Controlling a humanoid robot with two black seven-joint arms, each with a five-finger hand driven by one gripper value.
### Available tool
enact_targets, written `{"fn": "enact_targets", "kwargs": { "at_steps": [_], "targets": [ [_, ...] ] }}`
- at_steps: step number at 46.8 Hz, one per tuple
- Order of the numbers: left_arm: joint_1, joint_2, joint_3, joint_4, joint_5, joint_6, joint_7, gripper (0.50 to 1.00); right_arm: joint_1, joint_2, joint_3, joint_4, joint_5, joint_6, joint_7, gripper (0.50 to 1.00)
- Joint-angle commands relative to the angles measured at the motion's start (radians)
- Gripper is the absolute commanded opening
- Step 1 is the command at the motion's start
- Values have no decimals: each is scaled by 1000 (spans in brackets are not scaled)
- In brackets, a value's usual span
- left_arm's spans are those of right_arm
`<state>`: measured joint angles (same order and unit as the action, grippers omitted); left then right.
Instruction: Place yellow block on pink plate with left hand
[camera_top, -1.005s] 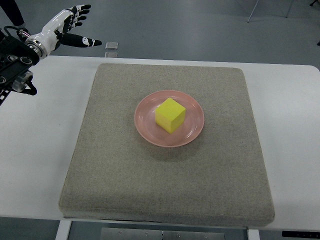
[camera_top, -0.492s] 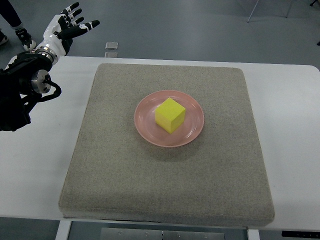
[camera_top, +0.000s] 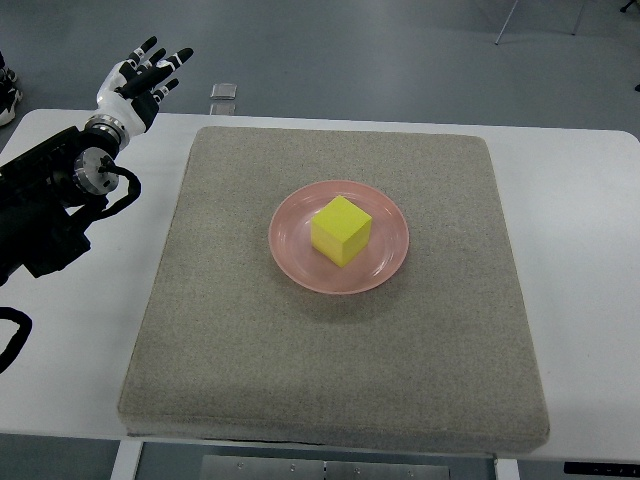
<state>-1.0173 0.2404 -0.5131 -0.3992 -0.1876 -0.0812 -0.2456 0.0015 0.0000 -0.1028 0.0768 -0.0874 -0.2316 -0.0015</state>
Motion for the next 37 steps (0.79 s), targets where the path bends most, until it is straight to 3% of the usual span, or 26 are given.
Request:
{"fn": "enact_targets", "kwargs": {
  "at_steps": [1,8,37],
  "targets": [
    [17,-12,-51,0,2,-57,-1,990,0,0,0,0,0,0,0,924],
    [37,-24,-88,2,14,-104,-6,990,0,0,0,0,0,0,0,924],
    [48,-29,-76,3,20,-112,-6,992,0,0,0,0,0,0,0,924]
  ]
}}
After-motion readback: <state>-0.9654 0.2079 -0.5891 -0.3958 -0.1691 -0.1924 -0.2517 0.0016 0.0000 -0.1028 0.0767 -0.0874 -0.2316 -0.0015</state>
